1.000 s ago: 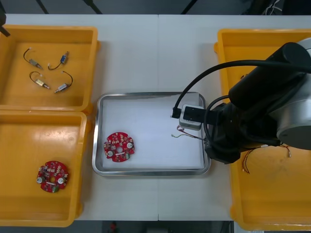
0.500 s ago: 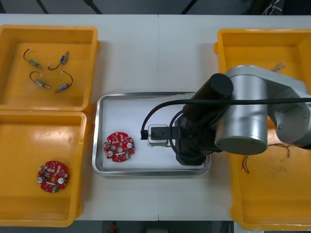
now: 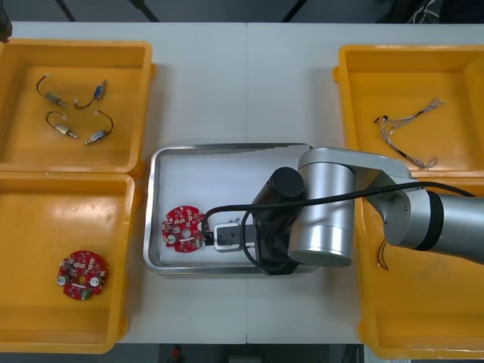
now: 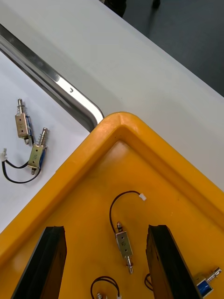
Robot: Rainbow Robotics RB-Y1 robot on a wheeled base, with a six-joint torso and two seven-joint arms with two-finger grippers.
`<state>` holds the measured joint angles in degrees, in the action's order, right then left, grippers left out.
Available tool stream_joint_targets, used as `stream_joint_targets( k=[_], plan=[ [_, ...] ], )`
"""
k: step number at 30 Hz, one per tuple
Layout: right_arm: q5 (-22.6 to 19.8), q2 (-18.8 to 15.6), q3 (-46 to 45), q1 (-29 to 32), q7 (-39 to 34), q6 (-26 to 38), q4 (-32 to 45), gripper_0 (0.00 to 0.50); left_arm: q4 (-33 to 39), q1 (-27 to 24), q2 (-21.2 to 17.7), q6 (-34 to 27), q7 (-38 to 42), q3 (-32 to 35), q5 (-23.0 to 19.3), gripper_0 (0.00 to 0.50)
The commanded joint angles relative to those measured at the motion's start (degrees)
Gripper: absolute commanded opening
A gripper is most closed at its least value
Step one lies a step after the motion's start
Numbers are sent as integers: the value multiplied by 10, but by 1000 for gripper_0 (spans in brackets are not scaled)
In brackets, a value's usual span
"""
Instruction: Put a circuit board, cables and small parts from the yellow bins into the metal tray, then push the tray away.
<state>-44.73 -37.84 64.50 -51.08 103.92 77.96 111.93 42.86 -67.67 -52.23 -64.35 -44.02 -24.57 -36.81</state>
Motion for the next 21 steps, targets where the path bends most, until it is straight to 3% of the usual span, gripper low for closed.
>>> stream_joint_targets(
  k=[1, 4, 6, 7, 8, 9, 10, 11, 21],
  plan=[
    [7, 17, 5, -19, 0, -5, -7, 0, -38, -32, 22, 51, 25, 14, 17, 500],
    [10, 18, 5, -19, 0, -5, -7, 0, -60, -32, 33, 76, 28, 14, 15, 500],
    [13, 18, 5, -19, -2, -4, -8, 51, -71, -32, 39, 84, 28, 14, 13, 500],
    [16, 18, 5, -19, -2, -4, -7, 149, -78, -32, 42, 90, 28, 14, 12, 500],
    [18, 18, 5, -19, -3, -4, -7, 278, -85, -32, 47, 96, 28, 14, 10, 500],
    [19, 18, 5, -20, -3, -4, -7, 340, -89, -32, 49, 99, 28, 15, 10, 500],
    [20, 18, 5, -20, -4, -4, -7, 451, -98, -32, 54, 108, 28, 14, 10, 500],
    [21, 18, 5, -21, -6, -3, -7, 500, -107, -31, 59, 119, 28, 14, 7, 500],
    [-9, 20, -44, -27, -15, 47, -7, 500, -113, -9, 85, 135, 27, 12, -1, 500]
  ],
)
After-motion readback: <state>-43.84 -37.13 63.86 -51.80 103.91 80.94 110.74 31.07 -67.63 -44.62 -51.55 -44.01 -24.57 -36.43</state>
